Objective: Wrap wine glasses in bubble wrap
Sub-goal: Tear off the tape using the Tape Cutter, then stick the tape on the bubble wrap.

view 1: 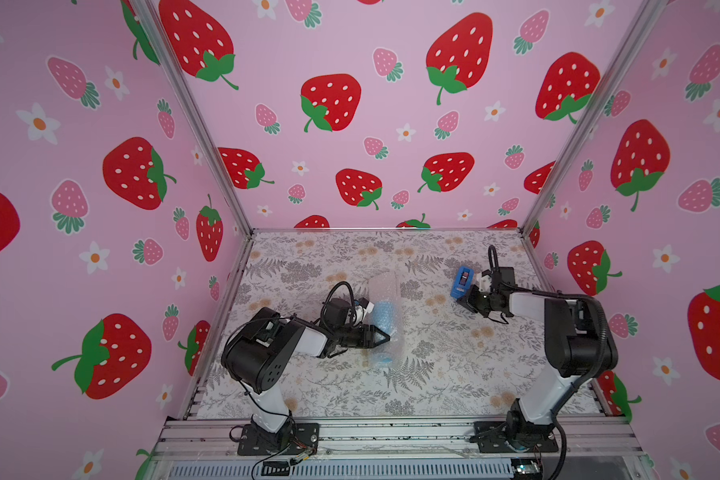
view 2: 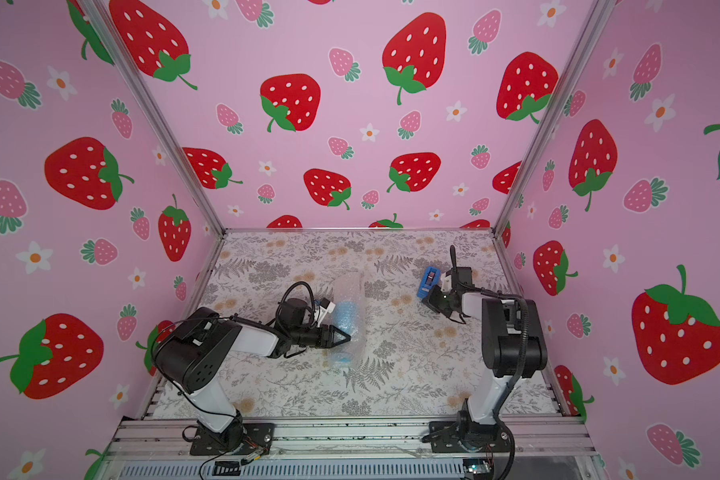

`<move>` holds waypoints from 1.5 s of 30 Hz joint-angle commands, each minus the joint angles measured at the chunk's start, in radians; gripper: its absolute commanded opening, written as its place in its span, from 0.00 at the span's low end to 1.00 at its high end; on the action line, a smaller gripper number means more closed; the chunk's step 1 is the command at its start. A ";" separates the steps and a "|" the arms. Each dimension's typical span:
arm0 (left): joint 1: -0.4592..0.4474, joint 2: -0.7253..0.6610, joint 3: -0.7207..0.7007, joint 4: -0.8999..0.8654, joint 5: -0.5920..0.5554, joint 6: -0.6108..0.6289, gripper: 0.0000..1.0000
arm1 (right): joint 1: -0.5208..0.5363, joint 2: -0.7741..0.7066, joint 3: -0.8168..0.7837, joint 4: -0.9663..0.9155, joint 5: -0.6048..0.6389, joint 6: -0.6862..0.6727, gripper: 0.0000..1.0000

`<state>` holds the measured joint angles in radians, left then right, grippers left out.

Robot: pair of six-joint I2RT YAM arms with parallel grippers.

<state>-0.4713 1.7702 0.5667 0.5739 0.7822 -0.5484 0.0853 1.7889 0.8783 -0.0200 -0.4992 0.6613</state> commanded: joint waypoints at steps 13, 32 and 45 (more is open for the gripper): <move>0.000 0.008 -0.003 -0.114 -0.014 0.035 0.55 | 0.127 -0.128 -0.007 -0.075 -0.160 -0.206 0.00; 0.042 -0.012 0.015 -0.184 0.116 0.130 0.54 | 0.619 -0.139 0.259 -0.628 -0.222 -0.770 0.00; 0.042 -0.003 0.015 -0.169 0.127 0.124 0.53 | 0.709 -0.023 0.417 -0.721 -0.090 -0.801 0.00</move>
<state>-0.4316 1.7565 0.5735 0.4442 0.9024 -0.4416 0.7750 1.7538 1.2602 -0.6903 -0.6128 -0.0891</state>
